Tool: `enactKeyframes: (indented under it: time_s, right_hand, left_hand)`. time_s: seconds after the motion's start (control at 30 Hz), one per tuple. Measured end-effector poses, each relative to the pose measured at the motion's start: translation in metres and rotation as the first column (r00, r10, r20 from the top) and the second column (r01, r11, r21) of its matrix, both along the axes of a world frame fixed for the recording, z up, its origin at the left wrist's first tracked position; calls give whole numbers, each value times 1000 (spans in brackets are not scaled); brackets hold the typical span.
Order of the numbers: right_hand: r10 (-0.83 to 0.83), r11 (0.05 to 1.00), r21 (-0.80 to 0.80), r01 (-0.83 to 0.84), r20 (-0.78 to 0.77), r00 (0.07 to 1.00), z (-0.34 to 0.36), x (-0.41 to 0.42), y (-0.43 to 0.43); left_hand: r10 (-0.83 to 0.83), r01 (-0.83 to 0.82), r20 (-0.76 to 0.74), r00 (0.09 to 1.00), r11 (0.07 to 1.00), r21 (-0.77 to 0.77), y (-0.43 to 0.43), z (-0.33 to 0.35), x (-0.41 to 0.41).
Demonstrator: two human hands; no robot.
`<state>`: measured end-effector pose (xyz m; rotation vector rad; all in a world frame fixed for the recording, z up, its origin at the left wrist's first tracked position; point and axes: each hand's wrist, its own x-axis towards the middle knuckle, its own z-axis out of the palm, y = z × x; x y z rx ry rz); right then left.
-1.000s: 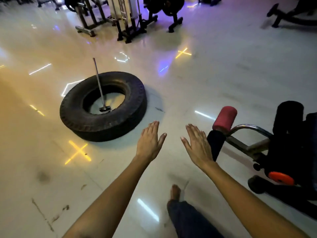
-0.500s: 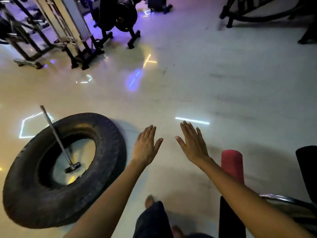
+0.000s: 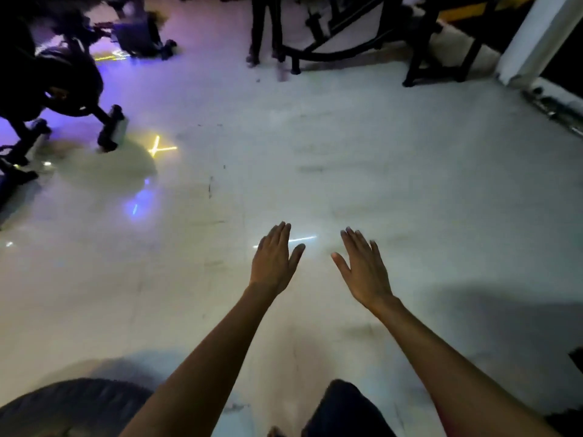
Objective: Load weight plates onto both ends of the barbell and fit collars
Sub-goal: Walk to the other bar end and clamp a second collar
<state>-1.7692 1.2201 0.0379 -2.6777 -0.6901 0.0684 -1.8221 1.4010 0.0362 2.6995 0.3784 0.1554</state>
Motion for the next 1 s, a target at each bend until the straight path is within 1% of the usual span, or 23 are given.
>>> enactKeyframes:
  time_s: [0.1,0.17,0.3,0.4,0.6,0.73,0.87,0.93,1.0]
  right_hand:
    - [-120,992,35,120,3,993,-5,68,7]
    - [-181,982,52,180,0,984,-11,121,8]
    - [-280,959,34,280,-12,960,-14,229,5]
    - [-324,945,36,324,0,946,-2,304,-1]
    - [-438,898,58,437,15,899,9,455,-19]
    - [-551,834,68,548,38,834,7,555,-42]
    - [-680,733,69,677,37,732,17,639,-73]
    - [-737,675,69,734,43,674,26,682,-91]
    - [-791,612,90,786,49,610,33,722,-112]
  left_hand:
    - [-122,122,5,992,992,5,14,-3,89]
    - [-171,171,18,985,985,-3,19,-8,151]
    - [-259,259,19,966,966,-3,19,-9,270]
    - [-331,331,14,944,944,-1,11,0,357]
    - [-451,453,52,891,892,-12,-10,13,531]
    - [-576,579,75,814,816,-9,-37,10,657]
    - [-693,699,100,714,714,-38,-79,20,772]
    - [-757,764,115,643,645,-26,-103,29,831]
    - [-789,800,142,597,599,-31,-132,36,890]
